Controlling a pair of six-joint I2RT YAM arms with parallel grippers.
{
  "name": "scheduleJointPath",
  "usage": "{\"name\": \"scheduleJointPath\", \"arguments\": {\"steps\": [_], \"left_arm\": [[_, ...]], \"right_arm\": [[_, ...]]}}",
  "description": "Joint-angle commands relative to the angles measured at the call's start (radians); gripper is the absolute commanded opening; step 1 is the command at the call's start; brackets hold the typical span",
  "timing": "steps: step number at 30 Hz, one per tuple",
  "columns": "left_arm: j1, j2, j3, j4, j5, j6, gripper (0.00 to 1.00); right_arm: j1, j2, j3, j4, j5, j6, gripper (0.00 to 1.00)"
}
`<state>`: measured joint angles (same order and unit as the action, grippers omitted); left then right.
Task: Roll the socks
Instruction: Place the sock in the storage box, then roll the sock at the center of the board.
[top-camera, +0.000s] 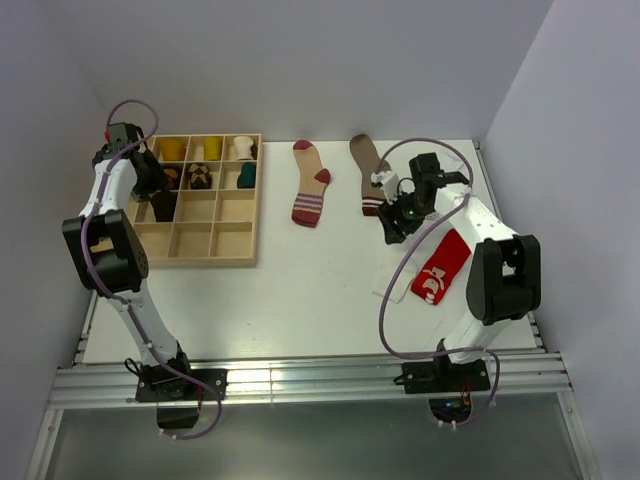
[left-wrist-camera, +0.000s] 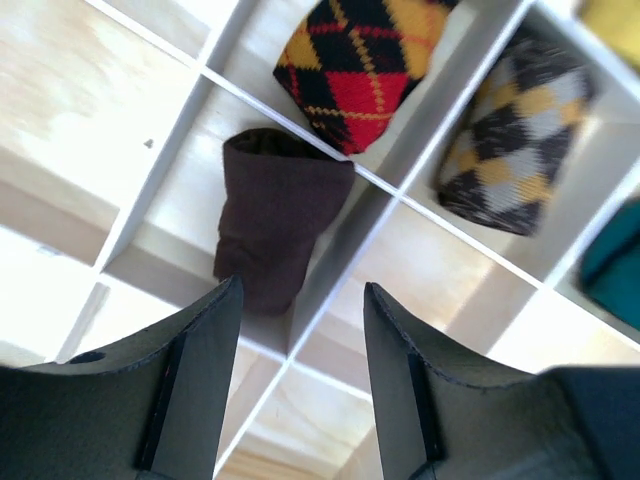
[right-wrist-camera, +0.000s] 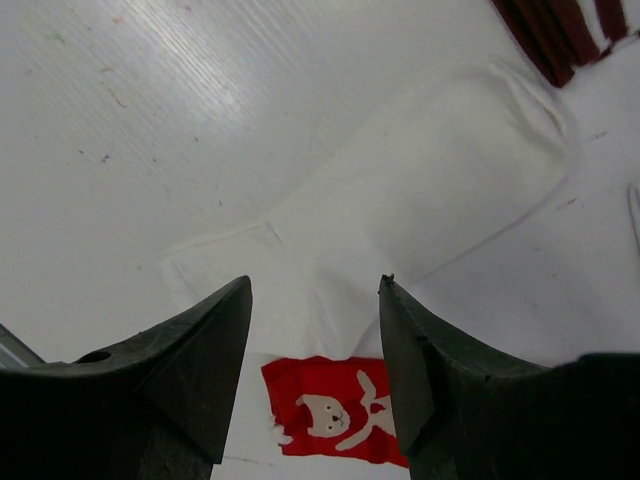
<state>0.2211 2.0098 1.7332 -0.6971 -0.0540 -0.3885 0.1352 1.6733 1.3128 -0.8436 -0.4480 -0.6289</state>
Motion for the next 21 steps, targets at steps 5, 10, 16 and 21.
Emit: {"name": "scheduleJointPath", "arguments": {"steps": [5, 10, 16, 21], "left_arm": [[-0.072, -0.288, -0.053, 0.054, 0.017, -0.032, 0.56], [-0.184, -0.446, -0.211, 0.146, 0.040, -0.065, 0.57], [-0.281, -0.638, -0.383, 0.244, 0.069, -0.110, 0.57], [-0.383, -0.735, -0.477, 0.269, 0.059, -0.128, 0.57]], "right_arm": [[-0.023, -0.052, -0.165, 0.112, 0.146, -0.021, 0.62], [-0.013, 0.040, -0.168, 0.146, 0.176, -0.023, 0.62], [0.079, 0.066, -0.228, 0.256, 0.301, 0.011, 0.62], [0.182, 0.123, -0.228, 0.262, 0.342, 0.038, 0.62]]}}
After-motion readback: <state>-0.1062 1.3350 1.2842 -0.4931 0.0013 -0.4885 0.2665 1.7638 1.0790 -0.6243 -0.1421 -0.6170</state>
